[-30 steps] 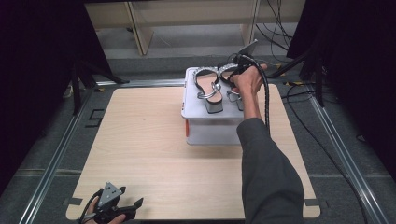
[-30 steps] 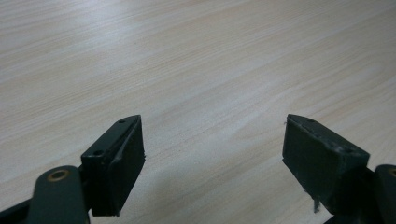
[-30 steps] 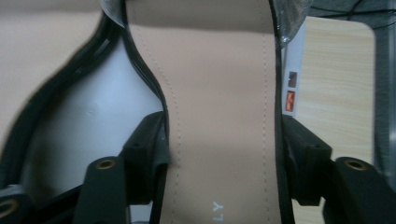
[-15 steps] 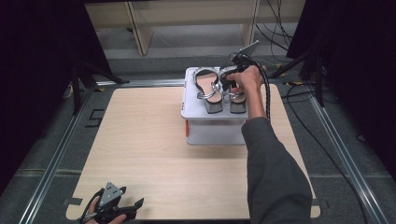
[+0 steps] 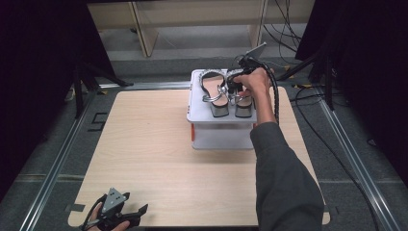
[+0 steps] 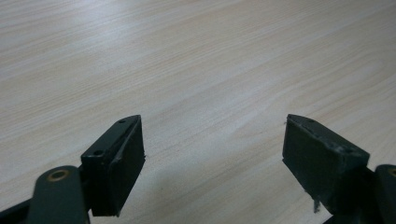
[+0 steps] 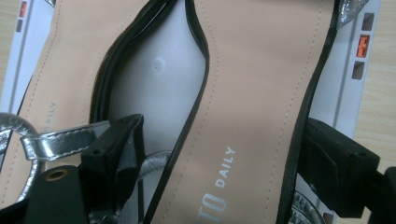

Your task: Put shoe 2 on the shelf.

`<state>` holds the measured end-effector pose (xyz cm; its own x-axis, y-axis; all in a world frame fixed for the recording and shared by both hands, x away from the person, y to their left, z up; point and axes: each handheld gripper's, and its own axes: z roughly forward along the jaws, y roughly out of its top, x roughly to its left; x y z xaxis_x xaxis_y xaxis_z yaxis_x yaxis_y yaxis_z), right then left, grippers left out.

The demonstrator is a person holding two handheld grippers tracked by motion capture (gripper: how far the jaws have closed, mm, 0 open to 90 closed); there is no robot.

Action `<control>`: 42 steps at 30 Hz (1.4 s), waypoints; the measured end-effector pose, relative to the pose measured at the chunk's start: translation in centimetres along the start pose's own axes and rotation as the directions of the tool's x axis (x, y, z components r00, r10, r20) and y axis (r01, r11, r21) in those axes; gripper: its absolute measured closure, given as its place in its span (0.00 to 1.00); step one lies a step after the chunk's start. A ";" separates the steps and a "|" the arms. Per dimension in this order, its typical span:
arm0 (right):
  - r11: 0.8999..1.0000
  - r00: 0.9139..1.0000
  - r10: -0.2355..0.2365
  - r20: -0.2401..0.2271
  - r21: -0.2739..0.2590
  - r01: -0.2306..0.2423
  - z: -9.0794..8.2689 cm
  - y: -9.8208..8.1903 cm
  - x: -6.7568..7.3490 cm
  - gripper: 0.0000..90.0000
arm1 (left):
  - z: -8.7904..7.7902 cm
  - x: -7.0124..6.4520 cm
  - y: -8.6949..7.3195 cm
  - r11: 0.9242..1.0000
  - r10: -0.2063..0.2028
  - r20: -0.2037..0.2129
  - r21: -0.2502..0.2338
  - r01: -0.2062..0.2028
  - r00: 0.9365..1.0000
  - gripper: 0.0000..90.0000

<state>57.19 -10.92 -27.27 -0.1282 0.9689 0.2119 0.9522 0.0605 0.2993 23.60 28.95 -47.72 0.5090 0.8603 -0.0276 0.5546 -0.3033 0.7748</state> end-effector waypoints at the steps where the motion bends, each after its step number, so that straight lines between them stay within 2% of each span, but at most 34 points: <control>1: 1.000 1.000 -0.003 -0.008 -0.001 0.003 -0.1 0.1 -0.1 0.23 | 0.1 0.1 0.0 1.000 0.020 0.005 0.001 -0.020 1.000 0.23; 3: 1.000 1.000 0.009 0.004 -0.001 -0.009 0.0 0.1 -0.1 0.25 | 0.1 0.0 0.0 1.000 0.010 0.004 -0.003 -0.010 1.000 0.23; 6: 1.000 1.000 -0.010 0.026 -0.014 0.010 0.1 0.1 -0.1 0.26 | 0.0 0.0 0.0 1.000 0.006 0.002 -0.005 -0.006 1.000 0.23; 9: 1.000 0.999 0.020 0.028 -0.023 -0.020 0.0 0.1 -0.1 0.26 | 0.0 0.0 0.0 1.000 0.007 0.008 -0.009 -0.007 1.000 0.23; 12: 0.999 0.999 0.028 0.026 -0.030 -0.027 0.0 0.1 -0.1 0.27 | 0.0 0.0 0.0 1.000 0.008 0.009 -0.008 -0.008 1.000 0.23; 13: 0.999 0.998 0.029 0.049 -0.034 -0.027 0.1 0.1 0.0 0.29 | 0.0 0.0 0.0 1.000 0.006 0.004 -0.004 -0.006 1.000 0.23; 15: 0.999 0.997 0.041 0.058 -0.032 -0.039 0.1 0.1 0.2 0.28 | 0.0 0.0 0.0 1.000 0.005 0.005 -0.004 -0.005 1.000 0.23; 16: 0.999 0.996 0.001 0.090 -0.054 0.003 0.0 0.1 0.1 0.28 | 0.0 0.0 0.0 1.000 0.007 0.007 -0.005 -0.007 1.000 0.23; 18: 0.993 0.986 0.005 0.169 -0.117 0.015 -0.4 0.2 0.3 0.28 | 0.0 0.0 0.0 1.000 0.007 0.012 -0.002 -0.007 1.000 0.23; 19: 0.991 0.992 -0.011 0.127 -0.134 0.028 -0.5 0.3 0.4 0.28 | 0.0 0.0 0.0 1.000 0.007 0.006 -0.006 -0.007 1.000 0.23; 21: 0.992 0.994 -0.006 0.113 -0.127 0.020 -0.6 0.4 0.6 0.28 | -0.1 0.0 0.0 1.000 0.009 0.003 0.002 -0.009 1.000 0.23; 23: 0.986 0.993 -0.031 0.117 -0.157 0.049 -1.0 0.5 0.8 0.28 | 0.0 0.0 0.0 1.000 0.004 0.004 -0.002 -0.004 1.000 0.23; 24: 0.985 0.993 -0.028 0.114 -0.169 0.047 -1.5 0.5 0.9 0.28 | 0.0 0.0 0.0 1.000 0.004 0.005 -0.005 -0.004 1.000 0.23; 25: 0.977 0.997 -0.044 0.071 -0.207 0.058 -2.2 0.5 0.6 0.28 | -0.1 -0.1 0.0 1.000 -0.005 0.002 -0.001 0.005 1.000 0.23; 26: 0.977 0.997 -0.044 0.071 -0.207 0.058 -2.2 0.5 0.6 0.28 | -0.1 0.0 0.0 1.000 0.006 0.005 -0.005 -0.006 1.000 0.23; 27: 0.968 0.997 -0.077 0.026 -0.238 0.081 -3.1 0.4 0.2 0.27 | -0.1 0.0 0.0 1.000 0.001 0.004 -0.005 -0.001 1.000 0.23; 28: 0.968 0.997 -0.077 0.026 -0.238 0.081 -3.1 0.4 0.2 0.27 | 0.0 0.0 0.0 1.000 0.007 0.005 -0.004 -0.007 1.000 0.23; 29: 0.957 0.996 -0.083 -0.026 -0.279 0.072 -4.3 0.1 -0.2 0.27 | 0.0 0.0 0.0 1.000 0.006 0.002 0.000 -0.006 1.000 0.23; 30: 0.957 0.996 -0.083 -0.026 -0.279 0.072 -4.3 0.1 -0.2 0.27 | 0.0 0.0 0.0 1.000 0.006 0.002 0.000 -0.006 1.000 0.23; 31: 0.955 0.995 -0.078 -0.055 -0.290 0.059 -4.9 -0.1 -0.4 0.27 | 0.0 0.0 0.0 1.000 0.013 0.003 0.003 -0.013 1.000 0.23; 32: 0.950 0.993 -0.099 -0.058 -0.303 0.077 -5.5 -0.4 -0.8 0.27 | 0.0 0.0 0.0 1.000 0.013 0.002 0.005 -0.013 1.000 0.23; 33: 0.950 0.993 -0.100 -0.066 -0.302 0.076 -5.9 -0.7 -1.0 0.27 | 0.0 0.0 0.0 1.000 0.009 0.002 0.001 -0.009 1.000 0.23; 34: 0.947 0.990 -0.119 -0.077 -0.309 0.090 -6.3 -1.1 -1.5 0.27 | 0.0 0.0 0.0 1.000 0.001 0.000 0.004 -0.001 1.000 0.23; 35: 0.945 0.988 -0.122 -0.100 -0.317 0.085 -6.6 -1.5 -1.9 0.27 | 0.1 0.1 0.0 1.000 0.017 0.000 0.002 -0.017 1.000 0.23; 36: 0.936 0.982 -0.140 -0.128 -0.341 0.089 -6.7 -1.8 -2.5 0.27 | 0.1 0.1 0.0 1.000 0.003 0.002 0.000 -0.003 1.000 0.23; 37: 0.941 0.980 -0.141 -0.143 -0.327 0.087 -7.1 -2.8 -3.3 0.26 | 0.2 0.1 0.0 1.000 0.002 -0.004 -0.002 -0.002 1.000 0.23; 38: 0.940 0.978 -0.148 -0.150 -0.330 0.091 -7.2 -3.3 -3.8 0.26 | 0.1 0.2 0.1 1.000 0.009 -0.007 0.010 -0.009 1.000 0.23; 39: 0.934 0.973 -0.172 -0.156 -0.340 0.110 -7.1 -3.8 -4.4 0.26 | 0.0 0.3 0.1 1.000 0.024 -0.007 0.017 -0.024 1.000 0.23; 40: 0.934 0.973 -0.172 -0.156 -0.340 0.110 -7.1 -3.8 -4.4 0.26 | 0.0 0.3 0.1 1.000 0.024 -0.007 0.017 -0.024 1.000 0.23; 41: 0.923 0.960 -0.208 -0.189 -0.362 0.128 -7.0 -4.9 -5.6 0.26 | 0.2 0.2 0.1 1.000 -0.006 -0.008 -0.004 0.006 1.000 0.23; 42: 0.923 0.960 -0.208 -0.189 -0.362 0.128 -7.0 -4.9 -5.6 0.26 | 0.2 0.2 0.1 1.000 -0.006 -0.008 -0.004 0.006 1.000 0.23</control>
<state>51.28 -18.28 -23.44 -0.3735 0.8717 0.3173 0.7622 0.0933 0.6406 23.86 29.07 -47.76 0.5006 0.8653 -0.0269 0.5552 -0.2970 0.7769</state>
